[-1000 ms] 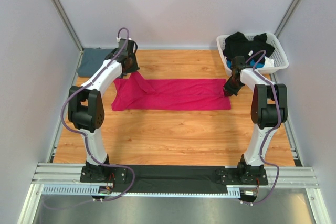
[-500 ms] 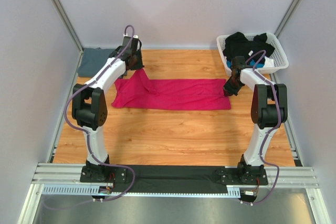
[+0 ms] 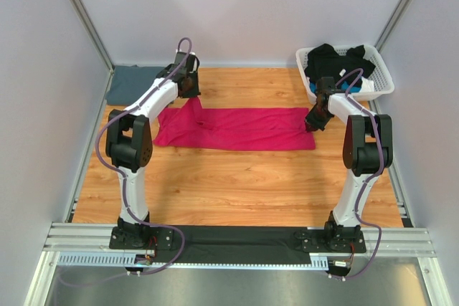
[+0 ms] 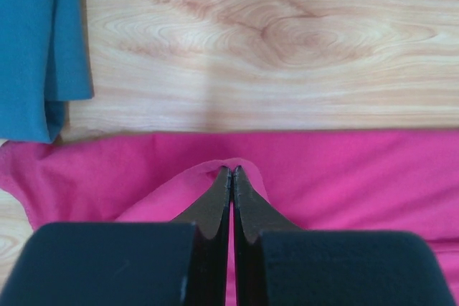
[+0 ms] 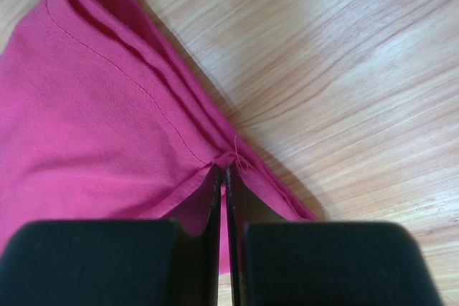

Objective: Fold and stack the t-shirts
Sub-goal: Fold the tshirt

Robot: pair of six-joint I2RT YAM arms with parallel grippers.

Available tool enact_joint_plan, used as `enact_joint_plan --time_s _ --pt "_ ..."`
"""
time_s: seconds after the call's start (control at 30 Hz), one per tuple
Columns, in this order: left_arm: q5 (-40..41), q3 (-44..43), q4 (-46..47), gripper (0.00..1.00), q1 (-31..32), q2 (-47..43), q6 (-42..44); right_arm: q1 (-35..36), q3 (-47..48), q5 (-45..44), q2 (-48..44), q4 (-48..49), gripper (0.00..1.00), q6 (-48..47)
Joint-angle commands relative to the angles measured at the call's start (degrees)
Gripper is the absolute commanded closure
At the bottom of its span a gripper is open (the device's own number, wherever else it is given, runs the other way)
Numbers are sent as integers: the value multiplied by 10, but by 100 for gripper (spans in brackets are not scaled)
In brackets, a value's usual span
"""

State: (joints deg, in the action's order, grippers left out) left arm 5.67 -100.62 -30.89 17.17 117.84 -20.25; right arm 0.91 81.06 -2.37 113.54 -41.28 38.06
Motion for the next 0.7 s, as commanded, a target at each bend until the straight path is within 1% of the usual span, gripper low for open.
enact_joint_plan --time_s 0.0,0.1,0.13,0.2,0.23,0.3,0.33,0.37,0.4,0.43,0.5,0.57,0.6,0.63,0.67 --pt "27 -18 -20 100 2 19 3 -3 12 4 5 2 99 -8" --pt "40 -27 -36 100 2 33 -8 -3 19 2 4 -10 89 -11" --pt "39 -34 -43 92 2 36 -11 -3 24 3 2 -13 78 -14" --pt "28 -38 -45 75 2 36 -11 -2 27 3 -11 -21 69 -20" --pt "25 -40 -49 56 2 32 -12 -3 31 3 -17 -23 62 -22" --pt "22 -54 -62 35 1 26 -18 -2 38 5 -40 -39 56 -30" --pt "21 -60 -79 22 -3 16 -22 -2 42 5 -49 -47 52 -33" --pt "18 -69 -89 13 -6 10 -31 -1 50 5 -59 -57 49 -37" --pt "15 -73 -99 3 -11 2 -37 2 52 0 -80 -64 46 -40" --pt "11 -72 -116 0 -20 -18 -42 5 56 -5 -90 -69 41 -47" --pt "-1 -62 -131 0 -32 -60 -65 20 72 -28 -120 -86 40 -62" --pt "-27 -18 -145 0 -50 -95 -84 38 90 -44 -144 -93 40 -78" --pt "-35 3 -148 0 -55 -115 -103 62 98 -53 -147 -93 39 -85" --pt "-39 54 -152 1 -63 -155 -115 77 105 -54 -152 -92 39 -104" --pt "-41 82 -152 1 -65 -175 -124 93 111 -53 -158 -81 39 -115"
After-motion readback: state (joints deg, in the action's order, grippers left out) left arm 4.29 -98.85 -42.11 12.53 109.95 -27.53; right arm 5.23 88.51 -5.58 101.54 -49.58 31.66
